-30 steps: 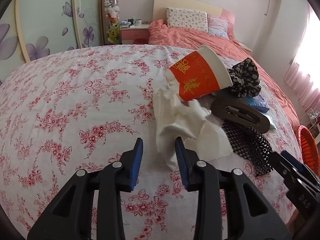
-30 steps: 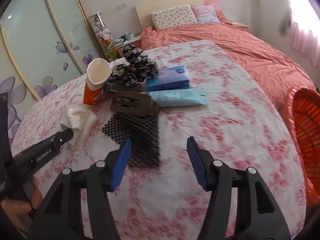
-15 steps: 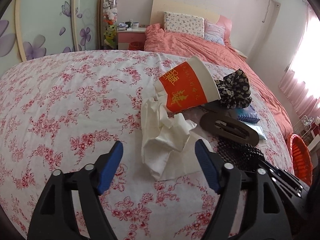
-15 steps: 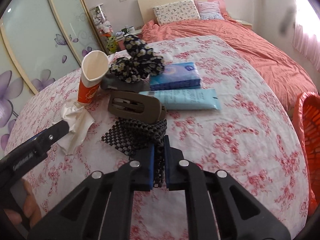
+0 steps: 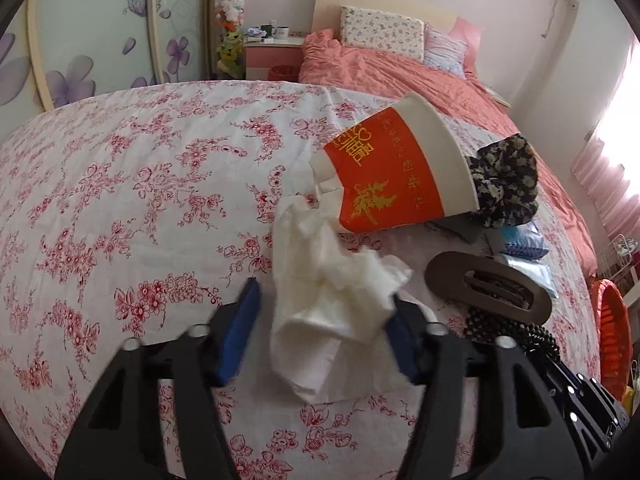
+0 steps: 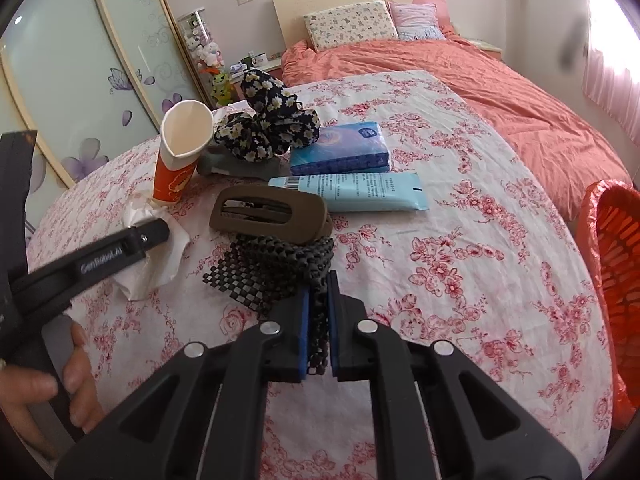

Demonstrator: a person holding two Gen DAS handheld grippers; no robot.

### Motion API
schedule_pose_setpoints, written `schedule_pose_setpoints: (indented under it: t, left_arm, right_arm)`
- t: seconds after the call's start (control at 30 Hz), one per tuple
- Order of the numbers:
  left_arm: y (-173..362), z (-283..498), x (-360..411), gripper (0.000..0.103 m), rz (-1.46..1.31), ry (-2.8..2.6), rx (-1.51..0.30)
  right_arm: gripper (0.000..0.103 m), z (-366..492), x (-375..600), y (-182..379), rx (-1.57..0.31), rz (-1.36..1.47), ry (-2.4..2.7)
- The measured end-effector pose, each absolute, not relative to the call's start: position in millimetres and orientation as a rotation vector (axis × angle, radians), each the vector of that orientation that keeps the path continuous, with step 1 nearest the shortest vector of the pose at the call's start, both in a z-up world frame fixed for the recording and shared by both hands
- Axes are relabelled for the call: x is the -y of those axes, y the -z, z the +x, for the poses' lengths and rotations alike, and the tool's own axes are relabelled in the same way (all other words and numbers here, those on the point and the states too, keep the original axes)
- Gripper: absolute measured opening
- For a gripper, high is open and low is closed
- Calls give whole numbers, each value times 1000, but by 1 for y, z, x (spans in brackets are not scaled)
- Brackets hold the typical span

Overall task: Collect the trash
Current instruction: 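Grasp the white tissue with the left gripper while the right grasps the black mesh, then carry tissue and black mesh to the orange basket and open both grippers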

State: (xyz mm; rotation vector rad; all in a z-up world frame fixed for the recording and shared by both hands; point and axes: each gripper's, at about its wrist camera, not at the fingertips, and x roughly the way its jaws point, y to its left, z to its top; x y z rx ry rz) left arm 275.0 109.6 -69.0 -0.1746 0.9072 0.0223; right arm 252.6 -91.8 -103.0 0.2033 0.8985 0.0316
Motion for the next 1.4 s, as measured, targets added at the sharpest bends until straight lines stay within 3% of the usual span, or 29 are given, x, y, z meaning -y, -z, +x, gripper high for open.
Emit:
schedule_pose_setpoints:
  t: [0.07,0.17,0.8,1.4]
  left_arm:
    - [68,273,-111,38,-168,-10,-906]
    - [66,267,-113,36,-164,2,-897]
    - [3,216,-82,36,-86,107,-755]
    - [-27,182,-2,36,27,263,-679]
  right_arm:
    - [7,248,96,100,-890,209,-29]
    - [7,241,100,93,-870,206,-19]
    - [6,185,120,9,-699,218,24]
    - [6,126,188,-19,-620,278,151]
